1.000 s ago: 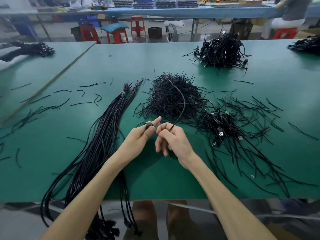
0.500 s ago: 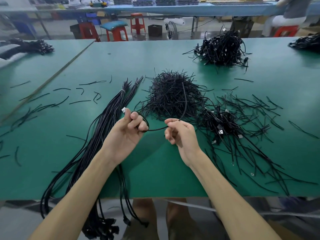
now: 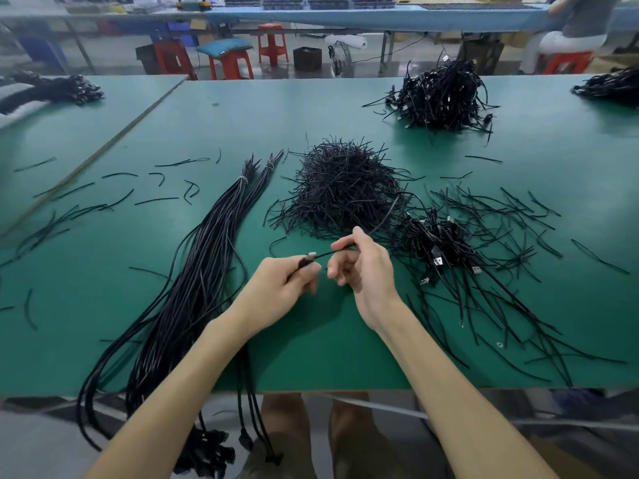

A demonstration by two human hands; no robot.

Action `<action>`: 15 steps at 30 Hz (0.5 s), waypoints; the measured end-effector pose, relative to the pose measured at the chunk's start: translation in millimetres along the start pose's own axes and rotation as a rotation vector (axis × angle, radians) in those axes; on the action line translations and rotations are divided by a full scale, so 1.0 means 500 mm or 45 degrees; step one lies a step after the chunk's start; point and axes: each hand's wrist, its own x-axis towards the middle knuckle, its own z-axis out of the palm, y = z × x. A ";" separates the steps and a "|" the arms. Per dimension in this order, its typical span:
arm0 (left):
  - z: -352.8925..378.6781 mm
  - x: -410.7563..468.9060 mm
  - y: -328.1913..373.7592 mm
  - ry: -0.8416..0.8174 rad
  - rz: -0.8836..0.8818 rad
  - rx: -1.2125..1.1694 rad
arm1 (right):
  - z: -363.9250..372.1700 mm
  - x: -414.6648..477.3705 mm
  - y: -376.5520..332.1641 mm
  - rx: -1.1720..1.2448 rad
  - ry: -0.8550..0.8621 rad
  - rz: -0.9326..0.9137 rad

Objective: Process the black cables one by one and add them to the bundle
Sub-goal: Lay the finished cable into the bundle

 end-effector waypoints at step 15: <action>-0.012 0.023 -0.003 0.079 -0.099 -0.293 | -0.006 0.000 -0.002 -0.194 -0.287 -0.015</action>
